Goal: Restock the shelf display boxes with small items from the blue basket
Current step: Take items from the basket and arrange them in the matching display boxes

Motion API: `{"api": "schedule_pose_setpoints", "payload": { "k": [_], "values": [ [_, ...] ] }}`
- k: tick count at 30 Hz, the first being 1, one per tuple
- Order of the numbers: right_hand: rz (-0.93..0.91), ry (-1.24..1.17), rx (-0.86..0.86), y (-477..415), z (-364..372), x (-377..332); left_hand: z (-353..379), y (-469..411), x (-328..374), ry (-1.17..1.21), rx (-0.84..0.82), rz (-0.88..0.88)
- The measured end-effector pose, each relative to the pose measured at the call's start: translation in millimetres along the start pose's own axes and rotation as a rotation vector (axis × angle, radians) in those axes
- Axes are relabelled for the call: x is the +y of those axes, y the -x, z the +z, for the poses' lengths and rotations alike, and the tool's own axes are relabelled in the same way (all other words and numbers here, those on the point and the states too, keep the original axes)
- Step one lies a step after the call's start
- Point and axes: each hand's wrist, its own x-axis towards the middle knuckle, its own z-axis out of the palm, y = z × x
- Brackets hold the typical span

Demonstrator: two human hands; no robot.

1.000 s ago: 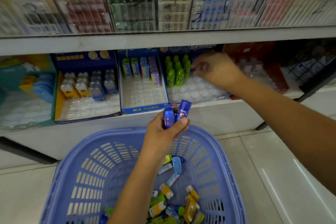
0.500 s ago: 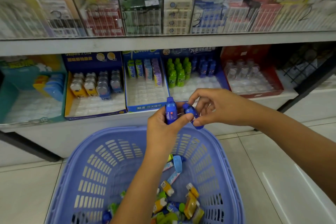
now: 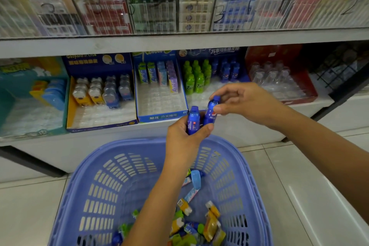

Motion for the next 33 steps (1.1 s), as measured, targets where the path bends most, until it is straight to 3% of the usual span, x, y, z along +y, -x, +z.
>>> {"api": "schedule_pose_setpoints", "payload": {
  "k": [6,10,15,18,22,27,29,31,33],
  "values": [
    [-0.058,0.469,0.392,-64.0,-43.2,17.4,-0.3,-4.0,-1.6,0.064,-0.014,-0.122],
    [-0.102,0.689,0.3,-107.7,-52.3,32.0,-2.8,-6.4,-5.1,-0.047,-0.063,-0.198],
    [-0.076,0.629,0.172,-127.8,-58.8,38.3,-7.3,-17.4,-6.5,0.215,-0.06,-0.408],
    [-0.04,0.636,0.124,-130.6,-64.1,38.0,-7.4,-20.2,-9.5,0.327,-0.061,-0.414],
    [-0.019,0.843,0.115,-130.7,-57.6,30.8,-3.5,-21.0,-6.9,0.469,-0.057,-0.4],
    [0.127,0.819,0.11,-117.7,-48.2,27.0,-7.5,-13.6,0.8,0.55,-0.109,-0.387],
    [0.112,0.803,0.181,-108.9,-40.5,17.4,-11.4,-10.3,1.0,0.521,-0.104,-0.318],
    [0.001,0.669,0.318,-91.8,-27.4,5.1,-13.3,-7.4,-0.7,0.409,-0.073,-0.209],
    [0.008,0.354,0.226,-62.7,-11.1,-5.5,-11.1,-3.3,-2.0,0.283,-0.037,-0.109]
  ]
}}
